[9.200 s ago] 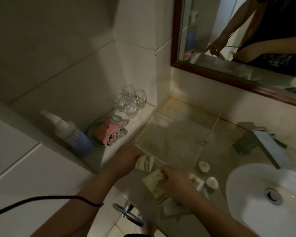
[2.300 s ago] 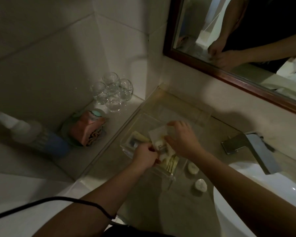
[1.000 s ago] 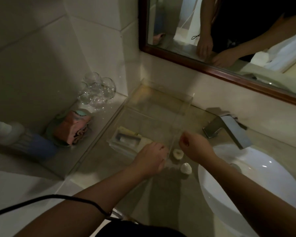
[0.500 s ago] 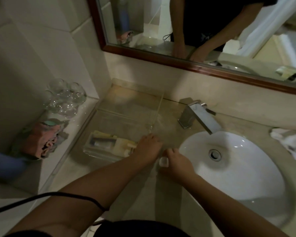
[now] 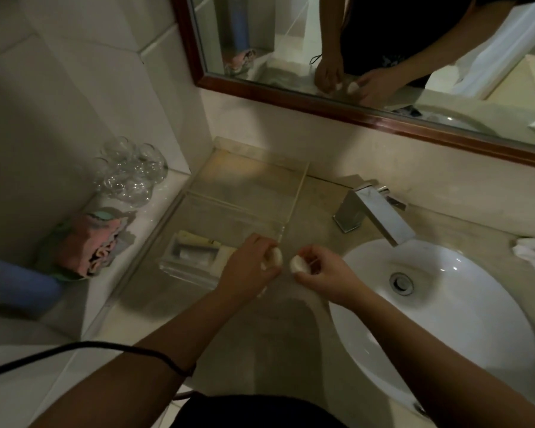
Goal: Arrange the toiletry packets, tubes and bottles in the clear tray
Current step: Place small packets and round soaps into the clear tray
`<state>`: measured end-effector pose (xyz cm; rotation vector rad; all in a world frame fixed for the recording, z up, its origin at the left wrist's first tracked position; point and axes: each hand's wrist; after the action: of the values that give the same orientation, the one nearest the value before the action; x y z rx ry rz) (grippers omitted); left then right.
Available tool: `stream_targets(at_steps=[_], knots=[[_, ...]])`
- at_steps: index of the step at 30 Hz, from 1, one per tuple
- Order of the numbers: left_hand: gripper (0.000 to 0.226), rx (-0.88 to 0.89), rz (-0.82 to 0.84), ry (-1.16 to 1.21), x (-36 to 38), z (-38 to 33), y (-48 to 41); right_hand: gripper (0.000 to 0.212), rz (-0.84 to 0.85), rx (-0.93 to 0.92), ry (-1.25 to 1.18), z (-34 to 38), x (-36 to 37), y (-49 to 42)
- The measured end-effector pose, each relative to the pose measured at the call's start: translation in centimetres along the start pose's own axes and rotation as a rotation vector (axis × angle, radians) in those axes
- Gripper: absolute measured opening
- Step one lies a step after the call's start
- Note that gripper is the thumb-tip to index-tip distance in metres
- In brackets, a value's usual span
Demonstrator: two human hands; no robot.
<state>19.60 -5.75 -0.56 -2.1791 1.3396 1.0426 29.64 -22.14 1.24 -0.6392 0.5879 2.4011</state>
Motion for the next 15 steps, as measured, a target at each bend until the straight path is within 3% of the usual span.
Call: stream_targets(at_steps=[5,15], knots=[[0.046,-0.111,-0.076,0.01,-2.7,1.6,0.6,0.037,0.014,-0.165,0.054,3.1,0.8,-2.4],[0.047,-0.153,-0.142,0.14,-5.8,4.4,-0.5,0.044,0.087,-0.239,0.182,6.0,3.1,-6.8]])
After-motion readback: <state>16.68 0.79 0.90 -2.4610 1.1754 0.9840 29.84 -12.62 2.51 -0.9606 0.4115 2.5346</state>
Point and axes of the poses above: each hand's wrist, its own y-axis away from the middle knuckle, its own x-axis out of the palm, z = x × y, and after that the axes turned 8 degrees about -x, right-handed
